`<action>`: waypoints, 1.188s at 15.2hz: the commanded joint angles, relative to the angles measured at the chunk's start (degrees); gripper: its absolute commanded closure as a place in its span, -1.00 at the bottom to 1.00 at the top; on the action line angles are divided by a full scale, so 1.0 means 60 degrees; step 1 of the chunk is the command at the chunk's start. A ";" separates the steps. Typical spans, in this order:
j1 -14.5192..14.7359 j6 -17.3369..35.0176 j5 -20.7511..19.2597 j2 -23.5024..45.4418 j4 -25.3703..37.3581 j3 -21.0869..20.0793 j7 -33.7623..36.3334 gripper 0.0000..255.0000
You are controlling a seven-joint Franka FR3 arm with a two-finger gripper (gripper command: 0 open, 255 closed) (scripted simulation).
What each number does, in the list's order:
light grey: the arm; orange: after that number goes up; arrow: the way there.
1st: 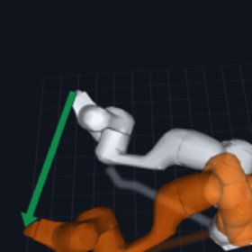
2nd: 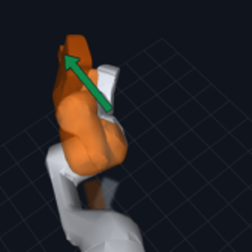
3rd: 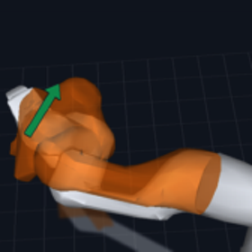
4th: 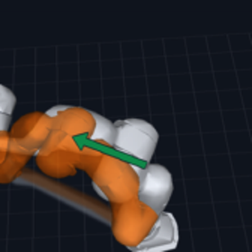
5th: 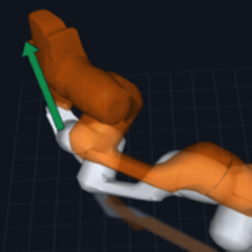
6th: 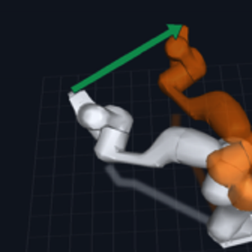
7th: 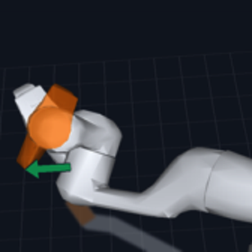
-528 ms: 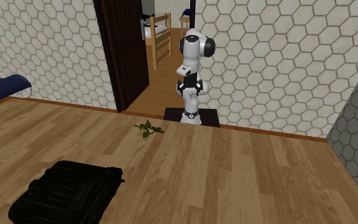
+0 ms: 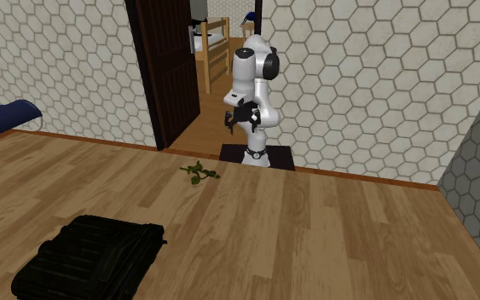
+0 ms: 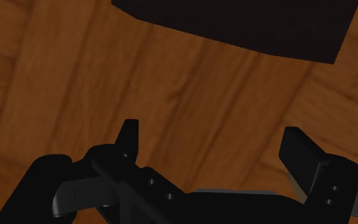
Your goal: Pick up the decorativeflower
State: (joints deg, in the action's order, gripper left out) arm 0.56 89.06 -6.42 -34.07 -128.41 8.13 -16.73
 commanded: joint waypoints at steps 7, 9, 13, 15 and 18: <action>0.0103 0.0246 -0.0297 0.2907 0.2699 0.1018 -0.2219 -1.00; 0.0103 0.0223 -0.0247 0.3668 0.3490 0.1215 -0.2770 -1.00; 0.0019 0.0042 -0.0017 0.5271 0.5274 0.1531 -0.3876 -1.00; -0.0078 -0.0131 0.0154 0.6126 0.6296 0.1646 -0.4421 -1.00; -0.0317 -0.0534 0.0469 0.7505 0.8062 0.1752 -0.5214 -1.00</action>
State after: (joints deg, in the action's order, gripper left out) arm -0.79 86.65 -4.25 8.08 -83.69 18.37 -46.18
